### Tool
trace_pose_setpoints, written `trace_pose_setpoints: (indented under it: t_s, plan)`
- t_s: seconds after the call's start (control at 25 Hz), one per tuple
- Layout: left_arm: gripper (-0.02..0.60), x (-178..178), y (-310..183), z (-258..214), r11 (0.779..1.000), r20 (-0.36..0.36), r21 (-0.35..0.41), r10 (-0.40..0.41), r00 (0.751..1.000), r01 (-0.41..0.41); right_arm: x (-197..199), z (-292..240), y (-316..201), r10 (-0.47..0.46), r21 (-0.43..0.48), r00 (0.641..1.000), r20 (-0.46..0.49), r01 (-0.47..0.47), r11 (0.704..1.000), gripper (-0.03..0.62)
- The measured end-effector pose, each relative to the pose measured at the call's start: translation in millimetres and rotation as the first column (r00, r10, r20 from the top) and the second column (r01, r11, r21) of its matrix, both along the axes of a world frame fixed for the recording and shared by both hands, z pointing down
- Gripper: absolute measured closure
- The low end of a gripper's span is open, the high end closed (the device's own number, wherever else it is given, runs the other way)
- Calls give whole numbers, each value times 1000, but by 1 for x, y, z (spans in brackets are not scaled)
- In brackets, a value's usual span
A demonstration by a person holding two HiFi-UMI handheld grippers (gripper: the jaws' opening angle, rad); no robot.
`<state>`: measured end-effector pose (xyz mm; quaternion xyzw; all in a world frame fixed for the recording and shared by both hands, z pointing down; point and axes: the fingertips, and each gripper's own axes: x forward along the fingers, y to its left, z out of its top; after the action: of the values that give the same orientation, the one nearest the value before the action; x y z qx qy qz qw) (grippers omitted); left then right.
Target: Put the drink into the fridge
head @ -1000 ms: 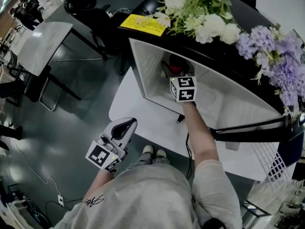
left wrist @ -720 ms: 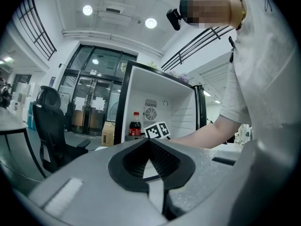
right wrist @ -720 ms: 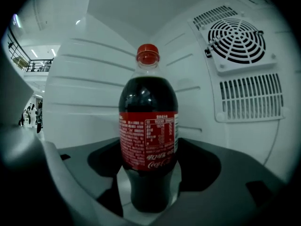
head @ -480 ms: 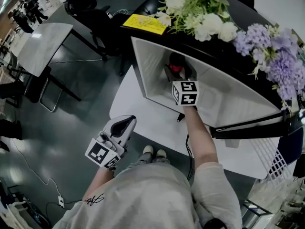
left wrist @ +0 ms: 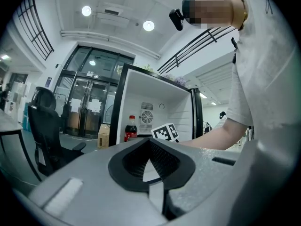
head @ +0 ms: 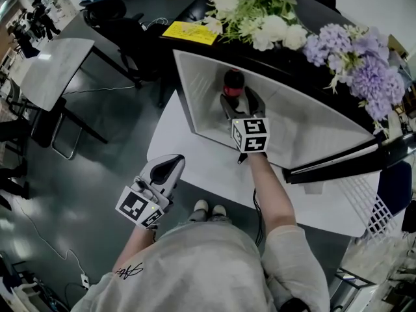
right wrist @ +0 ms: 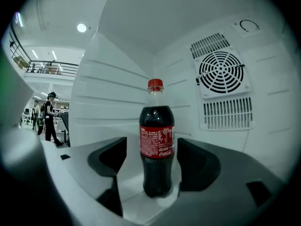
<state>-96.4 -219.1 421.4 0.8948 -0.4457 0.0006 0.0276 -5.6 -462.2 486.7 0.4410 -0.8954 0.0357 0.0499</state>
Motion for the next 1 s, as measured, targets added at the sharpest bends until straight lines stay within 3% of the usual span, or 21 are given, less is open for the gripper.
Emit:
trace_pose_setpoints:
  t_s: [1.0]
  plan:
    - [578, 24, -9, -18, 994, -15, 51, 99, 995, -99, 27, -56, 105, -68, 34, 993, 97, 65, 997, 275]
